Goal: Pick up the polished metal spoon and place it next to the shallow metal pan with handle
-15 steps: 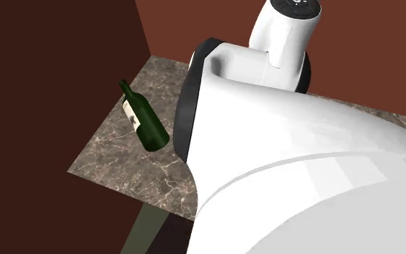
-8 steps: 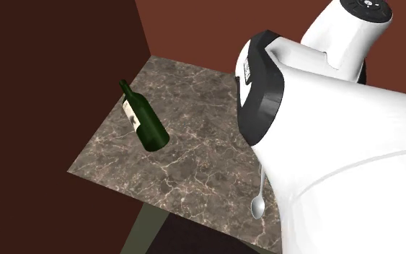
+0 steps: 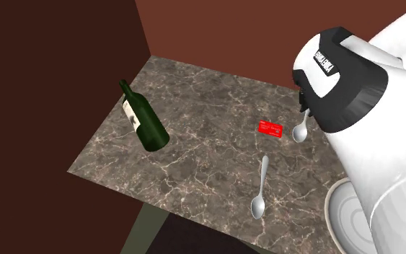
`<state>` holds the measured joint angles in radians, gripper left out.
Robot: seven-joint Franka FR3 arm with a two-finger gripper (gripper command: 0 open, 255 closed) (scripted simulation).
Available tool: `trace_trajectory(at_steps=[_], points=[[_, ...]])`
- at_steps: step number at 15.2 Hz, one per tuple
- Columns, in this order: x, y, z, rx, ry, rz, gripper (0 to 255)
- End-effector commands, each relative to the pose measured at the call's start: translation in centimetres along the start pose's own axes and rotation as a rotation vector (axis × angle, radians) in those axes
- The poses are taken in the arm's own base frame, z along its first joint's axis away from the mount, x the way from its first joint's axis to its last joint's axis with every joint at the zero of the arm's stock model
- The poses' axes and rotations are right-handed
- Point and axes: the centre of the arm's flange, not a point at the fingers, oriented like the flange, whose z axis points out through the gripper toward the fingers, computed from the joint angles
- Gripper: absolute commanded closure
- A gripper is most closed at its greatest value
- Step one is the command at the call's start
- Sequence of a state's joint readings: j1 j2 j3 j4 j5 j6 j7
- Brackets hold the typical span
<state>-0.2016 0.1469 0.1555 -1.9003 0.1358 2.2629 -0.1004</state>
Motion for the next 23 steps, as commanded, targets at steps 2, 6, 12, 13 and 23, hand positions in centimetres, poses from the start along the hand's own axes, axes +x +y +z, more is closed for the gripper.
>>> trace_trajectory(at_steps=[2, 6, 12, 13, 23], points=[[1.5, 3.7, -0.2, 0.000, 0.000, -0.002, 255], [3.7, 9.1, -0.4, 0.000, 0.000, -0.002, 255], [3.0, 9.5, 2.7, 0.000, 0.000, -0.002, 255], [2.9, 9.6, 3.2, 0.000, 0.000, -0.002, 255], [1.7, 10.2, 8.3, 0.000, 0.000, -0.002, 255]])
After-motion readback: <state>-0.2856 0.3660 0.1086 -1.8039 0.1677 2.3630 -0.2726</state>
